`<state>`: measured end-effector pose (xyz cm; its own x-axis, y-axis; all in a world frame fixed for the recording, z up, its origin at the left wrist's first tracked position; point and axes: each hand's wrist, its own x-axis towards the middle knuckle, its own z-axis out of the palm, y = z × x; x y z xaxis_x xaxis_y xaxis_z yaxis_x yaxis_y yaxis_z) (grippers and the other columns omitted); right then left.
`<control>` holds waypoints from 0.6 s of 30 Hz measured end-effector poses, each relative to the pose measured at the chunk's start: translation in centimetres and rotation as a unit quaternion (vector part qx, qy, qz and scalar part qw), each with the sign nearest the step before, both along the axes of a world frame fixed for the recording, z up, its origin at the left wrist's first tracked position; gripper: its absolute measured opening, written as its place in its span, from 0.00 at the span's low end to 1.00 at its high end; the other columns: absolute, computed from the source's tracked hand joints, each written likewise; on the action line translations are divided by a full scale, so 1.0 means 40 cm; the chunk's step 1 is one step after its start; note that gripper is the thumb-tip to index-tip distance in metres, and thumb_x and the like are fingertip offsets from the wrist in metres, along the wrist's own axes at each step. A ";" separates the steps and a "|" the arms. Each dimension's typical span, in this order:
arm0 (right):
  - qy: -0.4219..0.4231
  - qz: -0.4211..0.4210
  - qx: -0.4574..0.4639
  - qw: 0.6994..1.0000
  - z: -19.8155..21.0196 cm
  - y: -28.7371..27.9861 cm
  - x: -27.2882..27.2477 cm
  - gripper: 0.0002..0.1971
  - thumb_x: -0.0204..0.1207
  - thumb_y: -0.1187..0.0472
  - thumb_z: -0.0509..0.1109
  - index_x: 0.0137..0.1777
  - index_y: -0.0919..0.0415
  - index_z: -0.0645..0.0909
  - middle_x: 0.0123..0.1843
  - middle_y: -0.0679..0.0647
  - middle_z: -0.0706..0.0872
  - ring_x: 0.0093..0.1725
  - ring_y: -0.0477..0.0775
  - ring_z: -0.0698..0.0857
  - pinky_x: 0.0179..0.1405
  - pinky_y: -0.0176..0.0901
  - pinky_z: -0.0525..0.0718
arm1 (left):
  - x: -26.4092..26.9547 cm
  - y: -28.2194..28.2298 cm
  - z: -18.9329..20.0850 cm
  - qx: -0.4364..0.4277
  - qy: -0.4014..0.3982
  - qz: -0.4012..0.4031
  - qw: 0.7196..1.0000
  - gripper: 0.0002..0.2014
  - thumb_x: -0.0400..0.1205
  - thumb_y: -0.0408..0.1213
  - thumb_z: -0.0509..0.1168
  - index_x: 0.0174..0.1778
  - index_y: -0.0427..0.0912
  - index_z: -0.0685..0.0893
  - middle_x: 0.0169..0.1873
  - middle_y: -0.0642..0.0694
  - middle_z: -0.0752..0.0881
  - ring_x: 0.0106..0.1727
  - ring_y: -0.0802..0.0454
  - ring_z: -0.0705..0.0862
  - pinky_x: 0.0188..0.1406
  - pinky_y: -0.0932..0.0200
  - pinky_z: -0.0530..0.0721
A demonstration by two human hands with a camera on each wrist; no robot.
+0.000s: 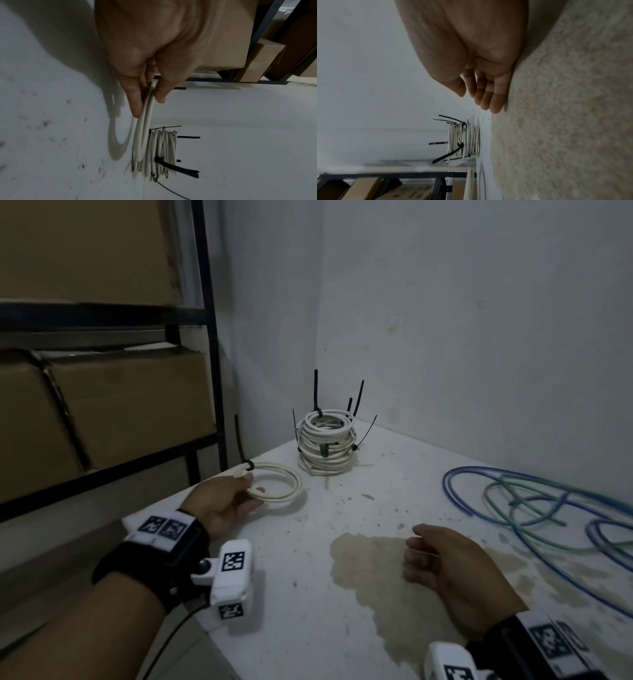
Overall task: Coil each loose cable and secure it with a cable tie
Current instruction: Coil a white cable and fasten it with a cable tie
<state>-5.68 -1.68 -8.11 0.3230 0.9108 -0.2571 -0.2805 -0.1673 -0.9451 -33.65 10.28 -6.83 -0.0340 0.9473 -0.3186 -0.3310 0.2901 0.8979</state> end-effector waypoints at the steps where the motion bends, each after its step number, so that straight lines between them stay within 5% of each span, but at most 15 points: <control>1: 0.005 -0.003 0.000 1.000 -0.007 0.001 0.006 0.08 0.81 0.64 0.66 0.54 0.68 0.80 0.42 0.63 0.82 0.32 0.56 0.80 0.27 0.47 0.83 | 0.015 0.006 -0.001 -0.008 0.010 -0.002 1.000 0.06 0.85 0.29 0.60 0.44 0.34 0.80 0.35 0.37 0.83 0.36 0.48 0.83 0.21 0.61 0.86; 4: 0.014 -0.004 0.007 1.000 -0.015 -0.005 0.018 0.07 0.80 0.66 0.66 0.52 0.69 0.81 0.40 0.64 0.83 0.32 0.56 0.81 0.26 0.47 0.85 | 0.039 0.027 -0.012 -0.022 0.076 0.009 0.997 0.05 0.84 0.30 0.62 0.49 0.33 0.83 0.41 0.38 0.81 0.36 0.47 0.81 0.20 0.59 0.86; 9: 0.044 0.007 0.032 0.998 -0.021 -0.013 0.025 0.06 0.81 0.71 0.61 0.50 0.71 0.79 0.34 0.62 0.82 0.29 0.55 0.80 0.26 0.44 0.86 | 0.031 0.051 -0.012 -0.016 0.265 -0.030 0.964 0.06 0.79 0.28 0.67 0.40 0.27 0.84 0.35 0.31 0.83 0.36 0.39 0.82 0.48 0.42 0.85; 13: 0.051 0.005 0.037 0.998 -0.023 -0.014 0.026 0.06 0.81 0.71 0.60 0.50 0.71 0.79 0.35 0.63 0.81 0.29 0.55 0.80 0.26 0.44 0.86 | 0.020 0.055 -0.004 -0.032 0.315 -0.033 0.948 0.06 0.77 0.24 0.67 0.37 0.24 0.83 0.32 0.29 0.86 0.34 0.38 0.84 0.47 0.42 0.86; 16: 0.053 0.006 0.040 0.998 -0.027 -0.014 0.028 0.06 0.81 0.71 0.60 0.50 0.71 0.79 0.35 0.63 0.81 0.28 0.54 0.81 0.26 0.44 0.86 | 0.021 0.055 0.001 -0.049 0.268 -0.006 0.962 0.08 0.80 0.21 0.63 0.34 0.29 0.78 0.29 0.35 0.83 0.22 0.45 0.84 0.24 0.56 0.87; 18: 0.053 0.007 0.039 0.998 -0.028 -0.012 0.030 0.06 0.81 0.71 0.60 0.50 0.71 0.79 0.34 0.63 0.82 0.27 0.54 0.81 0.26 0.44 0.86 | 0.018 0.072 -0.008 -0.025 0.279 0.011 0.960 0.10 0.79 0.20 0.63 0.33 0.35 0.76 0.32 0.39 0.80 0.17 0.55 0.83 0.18 0.63 0.84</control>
